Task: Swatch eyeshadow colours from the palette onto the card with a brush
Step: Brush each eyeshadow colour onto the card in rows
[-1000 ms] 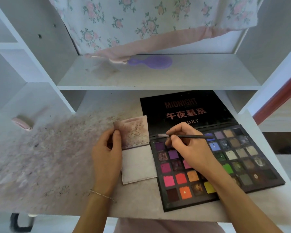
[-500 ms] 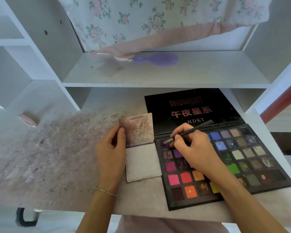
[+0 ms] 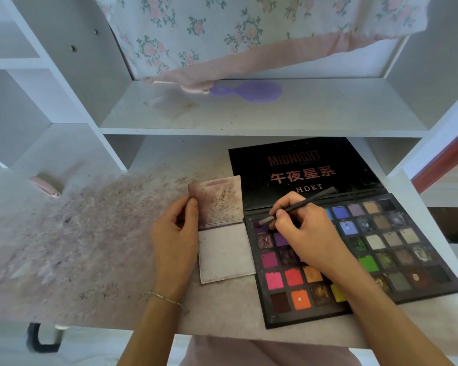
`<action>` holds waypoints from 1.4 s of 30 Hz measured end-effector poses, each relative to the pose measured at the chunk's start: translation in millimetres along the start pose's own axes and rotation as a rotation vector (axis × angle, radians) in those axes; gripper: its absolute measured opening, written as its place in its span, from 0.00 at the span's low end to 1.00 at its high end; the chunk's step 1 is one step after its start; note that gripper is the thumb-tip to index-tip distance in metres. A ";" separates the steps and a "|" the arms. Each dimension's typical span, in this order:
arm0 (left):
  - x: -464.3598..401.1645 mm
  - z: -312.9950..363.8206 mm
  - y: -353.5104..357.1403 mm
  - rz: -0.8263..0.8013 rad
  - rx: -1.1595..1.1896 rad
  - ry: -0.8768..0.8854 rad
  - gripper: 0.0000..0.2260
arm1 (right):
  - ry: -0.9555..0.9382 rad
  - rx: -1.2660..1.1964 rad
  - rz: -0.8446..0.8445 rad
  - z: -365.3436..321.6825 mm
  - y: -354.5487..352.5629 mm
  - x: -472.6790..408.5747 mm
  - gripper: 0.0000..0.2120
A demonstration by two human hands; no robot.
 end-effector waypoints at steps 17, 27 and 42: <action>-22.7 -1.7 -6.1 -0.294 -0.083 0.039 0.09 | 0.014 -0.281 0.018 -15.5 1.0 0.4 0.10; -26.7 -9.8 -12.0 -0.222 -0.090 0.020 0.05 | 0.004 -0.270 -0.147 -37.2 59.8 -11.7 0.06; -27.9 -10.9 -10.3 -0.209 -0.084 0.025 0.08 | -0.009 -0.121 -0.191 -33.1 67.0 -12.3 0.05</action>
Point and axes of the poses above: each hand's wrist, its own x-axis away from the middle knuckle, its own y-axis out of the palm, z = x × y, the point moved 7 cm from there along -x, towards the middle knuckle, and after that the axes turned 2 degrees about x, right-handed, at the moved point
